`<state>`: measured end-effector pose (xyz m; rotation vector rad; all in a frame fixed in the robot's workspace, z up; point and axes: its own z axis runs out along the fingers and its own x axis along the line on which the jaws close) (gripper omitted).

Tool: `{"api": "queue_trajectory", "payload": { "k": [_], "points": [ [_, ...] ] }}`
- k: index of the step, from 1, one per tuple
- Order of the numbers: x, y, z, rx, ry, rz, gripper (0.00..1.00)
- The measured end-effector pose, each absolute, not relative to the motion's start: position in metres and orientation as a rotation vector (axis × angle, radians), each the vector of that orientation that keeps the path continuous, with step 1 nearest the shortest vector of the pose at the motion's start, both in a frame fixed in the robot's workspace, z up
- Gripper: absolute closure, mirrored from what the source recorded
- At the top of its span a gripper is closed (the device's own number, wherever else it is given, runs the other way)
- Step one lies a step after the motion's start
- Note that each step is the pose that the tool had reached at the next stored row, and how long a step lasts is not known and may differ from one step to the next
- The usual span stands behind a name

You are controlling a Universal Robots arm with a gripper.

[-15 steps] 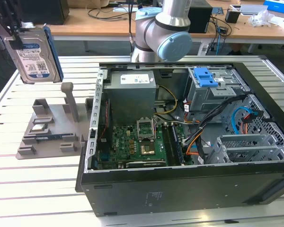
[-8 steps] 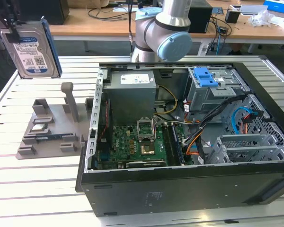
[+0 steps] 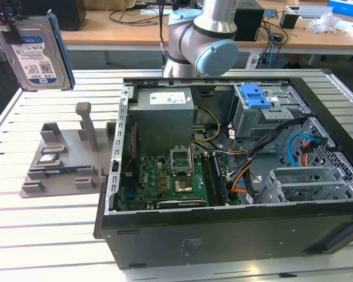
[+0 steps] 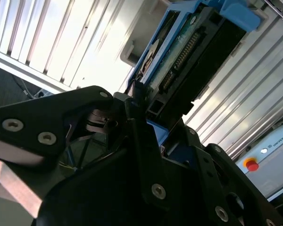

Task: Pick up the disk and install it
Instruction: 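Pick up the disk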

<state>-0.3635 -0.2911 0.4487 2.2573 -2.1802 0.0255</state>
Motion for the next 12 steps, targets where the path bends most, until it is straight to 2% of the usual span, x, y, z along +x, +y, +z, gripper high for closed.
{"api": "queue_trajectory", "payload": {
  "k": [12],
  "points": [
    [-0.364,-0.291,0.480,2.257,-2.180,0.025,0.64]
  ]
}}
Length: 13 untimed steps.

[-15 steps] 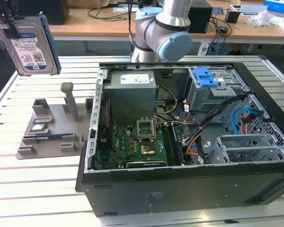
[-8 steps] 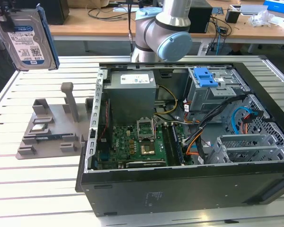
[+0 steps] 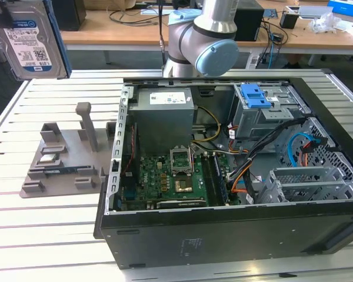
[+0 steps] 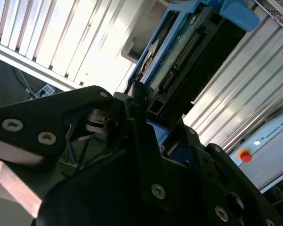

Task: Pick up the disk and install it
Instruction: 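Pick up the disk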

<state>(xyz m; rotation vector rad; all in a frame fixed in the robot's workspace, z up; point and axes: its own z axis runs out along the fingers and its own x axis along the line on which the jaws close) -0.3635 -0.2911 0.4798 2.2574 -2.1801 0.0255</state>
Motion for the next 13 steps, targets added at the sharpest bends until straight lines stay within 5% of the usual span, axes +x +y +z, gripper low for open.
{"api": "queue_trajectory", "payload": {
  "k": [13],
  "points": [
    [-0.363,-0.291,0.511,2.257,-2.180,0.025,0.64]
  ]
}}
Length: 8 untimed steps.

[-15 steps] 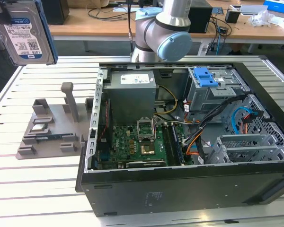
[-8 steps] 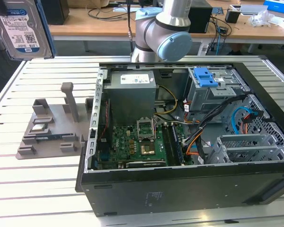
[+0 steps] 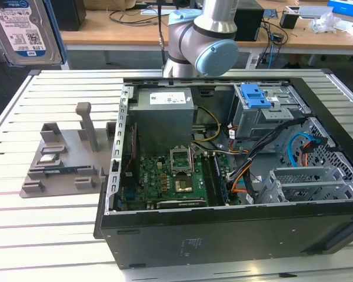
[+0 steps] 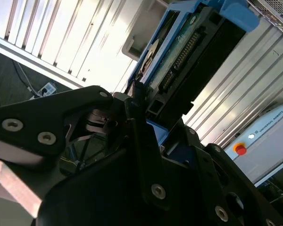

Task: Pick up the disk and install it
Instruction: 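Pick up the disk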

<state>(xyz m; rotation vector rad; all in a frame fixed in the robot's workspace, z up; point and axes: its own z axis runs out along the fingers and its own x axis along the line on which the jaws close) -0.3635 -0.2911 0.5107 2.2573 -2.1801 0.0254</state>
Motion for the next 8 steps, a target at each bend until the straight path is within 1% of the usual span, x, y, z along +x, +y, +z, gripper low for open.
{"api": "queue_trajectory", "payload": {
  "k": [4,8],
  "points": [
    [-0.3635,-0.2911,0.5199,2.257,-2.180,0.026,0.64],
    [-0.3635,-0.2911,0.5212,2.257,-2.180,0.025,0.64]
  ]
}}
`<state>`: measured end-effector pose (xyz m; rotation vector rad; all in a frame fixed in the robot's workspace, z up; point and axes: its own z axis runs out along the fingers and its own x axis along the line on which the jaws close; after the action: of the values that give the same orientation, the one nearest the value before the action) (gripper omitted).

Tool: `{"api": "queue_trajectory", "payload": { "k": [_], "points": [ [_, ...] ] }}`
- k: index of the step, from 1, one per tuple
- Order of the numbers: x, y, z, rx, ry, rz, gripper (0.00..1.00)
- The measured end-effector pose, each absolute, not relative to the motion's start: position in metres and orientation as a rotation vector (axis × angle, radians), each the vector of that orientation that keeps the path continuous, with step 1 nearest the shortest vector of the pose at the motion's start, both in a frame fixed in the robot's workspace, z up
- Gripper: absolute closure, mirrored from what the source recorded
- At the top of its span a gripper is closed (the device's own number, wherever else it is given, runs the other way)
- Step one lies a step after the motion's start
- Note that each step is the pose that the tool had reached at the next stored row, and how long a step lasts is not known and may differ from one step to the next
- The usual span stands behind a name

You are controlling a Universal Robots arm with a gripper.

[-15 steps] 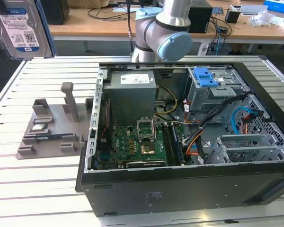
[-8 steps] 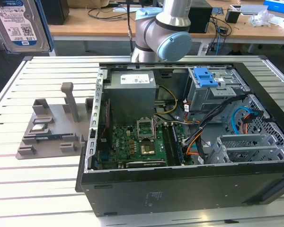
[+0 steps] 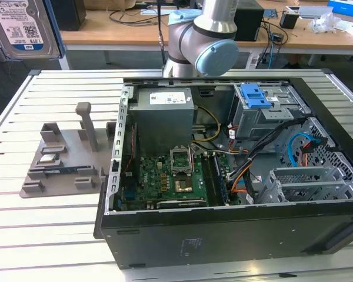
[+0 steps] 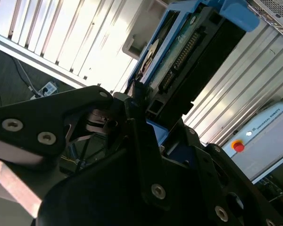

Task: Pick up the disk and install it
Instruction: 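Pick up the disk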

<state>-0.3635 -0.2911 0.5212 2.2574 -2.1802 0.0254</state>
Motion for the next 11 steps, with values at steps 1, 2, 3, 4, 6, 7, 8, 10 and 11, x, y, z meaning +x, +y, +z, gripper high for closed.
{"api": "queue_trajectory", "payload": {
  "k": [1,2,3,4,6,7,8,10,11],
  "points": [
    [-0.363,-0.291,0.521,2.257,-2.180,0.025,0.64],
    [-0.363,-0.291,0.521,2.257,-2.180,0.025,0.64],
    [-0.363,-0.291,0.521,2.257,-2.180,0.025,0.64],
    [-0.363,-0.291,0.521,2.257,-2.180,0.025,0.64],
    [-0.363,-0.291,0.521,2.258,-2.180,0.025,0.64],
    [-0.362,-0.291,0.521,2.258,-2.180,0.025,0.64],
    [-0.357,-0.292,0.521,2.257,-2.180,0.025,0.64],
    [-0.348,-0.292,0.521,2.257,-2.180,0.024,0.64],
    [-0.345,-0.292,0.521,2.257,-2.180,0.023,0.64]
  ]
}}
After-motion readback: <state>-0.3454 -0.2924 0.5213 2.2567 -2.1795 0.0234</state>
